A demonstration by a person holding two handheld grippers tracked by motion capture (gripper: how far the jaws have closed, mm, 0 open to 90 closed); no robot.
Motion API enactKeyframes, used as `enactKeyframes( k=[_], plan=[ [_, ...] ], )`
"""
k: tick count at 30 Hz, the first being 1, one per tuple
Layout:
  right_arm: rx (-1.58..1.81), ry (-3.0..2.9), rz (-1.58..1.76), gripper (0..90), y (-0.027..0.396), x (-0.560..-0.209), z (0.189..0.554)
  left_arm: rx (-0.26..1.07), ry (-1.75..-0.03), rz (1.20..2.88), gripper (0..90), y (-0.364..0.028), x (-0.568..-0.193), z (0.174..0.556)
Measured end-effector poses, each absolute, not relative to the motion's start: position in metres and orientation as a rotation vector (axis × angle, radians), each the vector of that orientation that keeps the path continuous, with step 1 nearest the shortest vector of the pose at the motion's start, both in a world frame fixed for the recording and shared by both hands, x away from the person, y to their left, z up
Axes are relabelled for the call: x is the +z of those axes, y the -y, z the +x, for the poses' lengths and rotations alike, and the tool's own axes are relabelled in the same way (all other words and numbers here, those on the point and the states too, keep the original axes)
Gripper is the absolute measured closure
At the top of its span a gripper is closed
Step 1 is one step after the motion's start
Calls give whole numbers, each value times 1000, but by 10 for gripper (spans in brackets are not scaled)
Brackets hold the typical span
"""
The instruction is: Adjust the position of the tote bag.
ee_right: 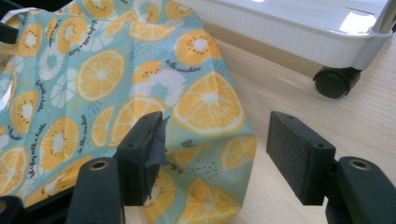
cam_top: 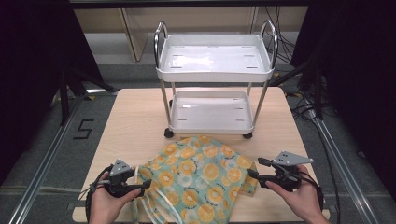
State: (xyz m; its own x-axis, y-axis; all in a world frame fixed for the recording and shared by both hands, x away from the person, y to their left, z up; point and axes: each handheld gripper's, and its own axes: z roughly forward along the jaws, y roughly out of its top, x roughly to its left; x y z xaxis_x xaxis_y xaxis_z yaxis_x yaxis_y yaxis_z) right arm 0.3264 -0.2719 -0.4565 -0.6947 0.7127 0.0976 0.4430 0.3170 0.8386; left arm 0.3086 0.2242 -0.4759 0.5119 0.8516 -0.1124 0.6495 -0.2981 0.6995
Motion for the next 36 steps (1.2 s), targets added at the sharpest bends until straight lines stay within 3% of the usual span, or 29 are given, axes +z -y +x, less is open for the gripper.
enactKeyframes(
  k=[4, 9, 10, 11, 13, 22, 27, 36],
  plan=[
    [1336, -2306, 1091, 376, 269, -457, 324, 344, -1216, 2119, 239, -224, -484, 317],
    [1358, -2310, 1059, 376, 266, -456, 324, 323, -1188, 2166, 415, -212, -493, 324],
    [1349, -2301, 1053, 376, 265, -455, 323, 329, -1176, 2183, 415, -209, -493, 325],
    [1353, -2299, 1024, 377, 264, -453, 322, 338, -1154, 2225, 494, -207, -493, 327],
    [1353, -2313, 990, 381, 261, -451, 320, 344, -1140, 2251, 569, -204, -494, 328],
    [1438, -2399, 777, 392, 238, -445, 308, 311, -1161, 2288, 818, -196, -494, 327],
    [1441, -2513, 649, 389, 218, -450, 301, 283, -1177, 2219, 874, -197, -483, 320],
    [1396, -2599, 592, 375, 208, -453, 298, 186, -1174, 2064, 884, -210, -454, 303]
  ],
)
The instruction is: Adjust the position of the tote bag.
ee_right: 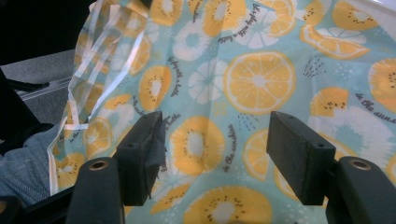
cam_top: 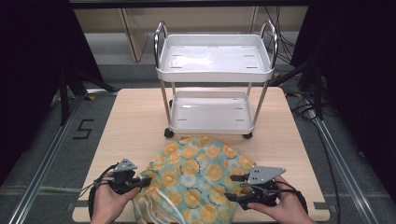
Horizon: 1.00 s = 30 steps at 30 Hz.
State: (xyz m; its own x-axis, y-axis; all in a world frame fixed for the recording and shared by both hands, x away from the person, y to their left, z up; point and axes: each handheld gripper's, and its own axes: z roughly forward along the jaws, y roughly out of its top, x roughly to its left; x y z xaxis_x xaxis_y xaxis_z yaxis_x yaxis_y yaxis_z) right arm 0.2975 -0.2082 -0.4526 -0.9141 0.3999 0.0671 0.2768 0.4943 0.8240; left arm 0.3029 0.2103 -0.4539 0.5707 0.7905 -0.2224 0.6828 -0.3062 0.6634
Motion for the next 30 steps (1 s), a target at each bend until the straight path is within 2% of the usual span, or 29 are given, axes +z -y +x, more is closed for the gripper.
enactKeyframes(
  k=[2, 8, 15, 30],
  plan=[
    [1394, -2597, 609, 374, 208, -452, 297, 180, -1152, 2067, 885, -211, -450, 302],
    [1364, -2605, 568, 348, 206, -454, 298, 142, -1119, 1929, 885, -200, -435, 298],
    [1333, -2615, 548, 322, 205, -455, 298, 120, -1052, 1879, 884, -185, -421, 299],
    [1358, -2576, 527, 296, 209, -448, 298, 146, -955, 1872, 885, -149, -400, 321]
  ],
)
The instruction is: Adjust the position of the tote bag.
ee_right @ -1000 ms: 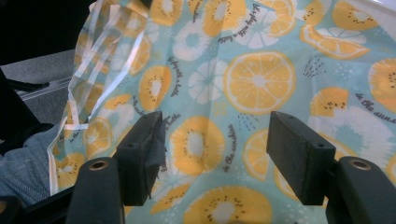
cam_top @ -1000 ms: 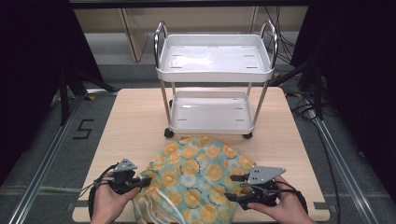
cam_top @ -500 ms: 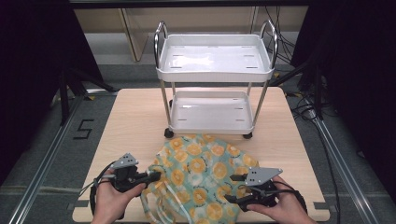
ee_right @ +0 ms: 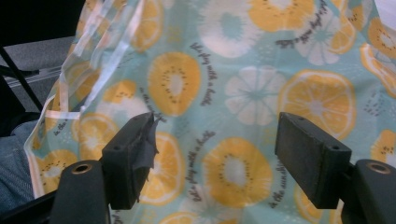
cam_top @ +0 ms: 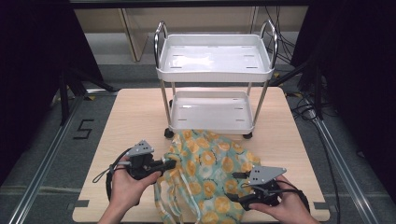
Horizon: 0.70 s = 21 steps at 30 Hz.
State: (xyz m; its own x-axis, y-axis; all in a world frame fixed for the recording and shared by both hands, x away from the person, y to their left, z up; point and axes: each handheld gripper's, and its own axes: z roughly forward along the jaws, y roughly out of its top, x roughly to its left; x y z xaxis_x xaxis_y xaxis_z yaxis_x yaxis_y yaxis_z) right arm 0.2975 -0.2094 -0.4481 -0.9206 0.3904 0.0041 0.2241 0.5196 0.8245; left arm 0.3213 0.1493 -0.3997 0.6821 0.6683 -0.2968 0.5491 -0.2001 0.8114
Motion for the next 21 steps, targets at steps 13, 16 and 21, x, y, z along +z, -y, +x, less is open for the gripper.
enactKeyframes(
  k=[13, 16, 21],
  plan=[
    [1324, -2571, 533, 233, 217, -447, 291, 168, -923, 1840, 885, -120, -385, 355],
    [1309, -2582, 517, 215, 217, -445, 288, 176, -921, 1845, 885, -114, -382, 361],
    [1311, -2595, 497, 186, 216, -445, 285, 182, -923, 1837, 886, -109, -379, 368]
  ],
)
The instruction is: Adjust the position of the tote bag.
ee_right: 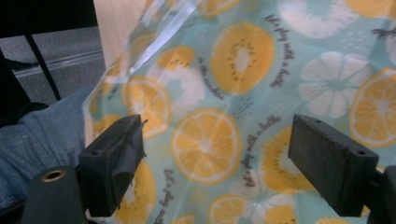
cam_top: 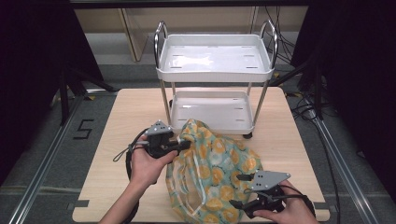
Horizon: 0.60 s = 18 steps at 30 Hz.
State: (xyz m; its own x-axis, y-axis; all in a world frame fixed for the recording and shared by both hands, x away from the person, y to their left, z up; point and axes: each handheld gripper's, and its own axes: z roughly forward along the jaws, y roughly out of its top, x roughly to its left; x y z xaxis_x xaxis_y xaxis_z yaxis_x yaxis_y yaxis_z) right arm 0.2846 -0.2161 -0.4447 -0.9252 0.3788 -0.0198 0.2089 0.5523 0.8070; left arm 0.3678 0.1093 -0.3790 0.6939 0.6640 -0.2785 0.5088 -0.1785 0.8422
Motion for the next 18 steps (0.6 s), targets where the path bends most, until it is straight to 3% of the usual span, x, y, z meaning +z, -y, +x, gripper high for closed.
enactKeyframes(
  k=[18],
  plan=[
    [1167, -2640, 383, 152, 204, -458, 280, 224, -944, 1811, 886, -93, -367, 392]
  ],
)
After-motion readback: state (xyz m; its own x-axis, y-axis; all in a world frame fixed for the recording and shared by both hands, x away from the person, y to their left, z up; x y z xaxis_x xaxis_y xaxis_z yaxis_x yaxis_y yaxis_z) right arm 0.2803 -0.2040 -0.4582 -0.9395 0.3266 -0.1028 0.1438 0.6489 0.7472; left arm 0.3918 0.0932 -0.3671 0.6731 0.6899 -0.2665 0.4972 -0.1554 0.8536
